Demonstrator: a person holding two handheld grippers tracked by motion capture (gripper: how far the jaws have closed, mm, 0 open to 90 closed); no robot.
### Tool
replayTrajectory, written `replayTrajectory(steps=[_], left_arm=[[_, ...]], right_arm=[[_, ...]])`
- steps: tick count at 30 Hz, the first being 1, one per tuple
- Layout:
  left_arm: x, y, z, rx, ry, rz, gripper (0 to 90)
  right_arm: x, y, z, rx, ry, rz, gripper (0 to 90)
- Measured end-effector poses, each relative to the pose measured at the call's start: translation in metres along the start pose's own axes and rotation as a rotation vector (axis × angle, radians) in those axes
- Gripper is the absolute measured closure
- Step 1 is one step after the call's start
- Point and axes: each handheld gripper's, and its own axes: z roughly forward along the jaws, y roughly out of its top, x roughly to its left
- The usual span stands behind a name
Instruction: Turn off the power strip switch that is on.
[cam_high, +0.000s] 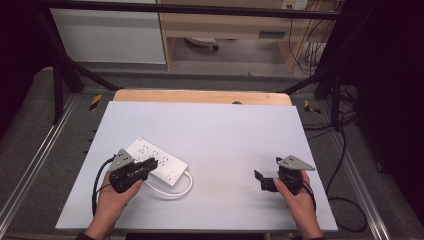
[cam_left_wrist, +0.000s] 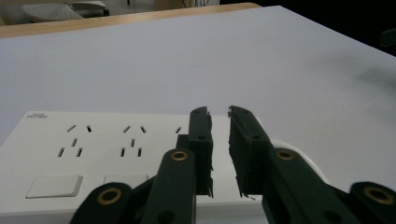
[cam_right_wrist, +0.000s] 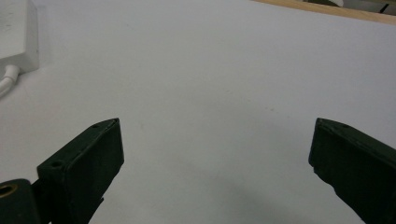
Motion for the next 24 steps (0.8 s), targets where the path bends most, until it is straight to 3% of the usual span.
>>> replayTrajectory(steps=[18, 24], left_arm=[[0.0045, -0.0053, 0.0061, 0.055, -0.02, -0.016, 88.7], [0.0083, -0.0057, 0.0089, 0.068, -0.002, -0.017, 89.6]], right_arm=[[0.0002, 0.0, 0.0007, 0.004, 0.0, -0.006, 3.7], [0.0007, 0.0, 0.0011, 0.008, 0.002, -0.006, 3.7]])
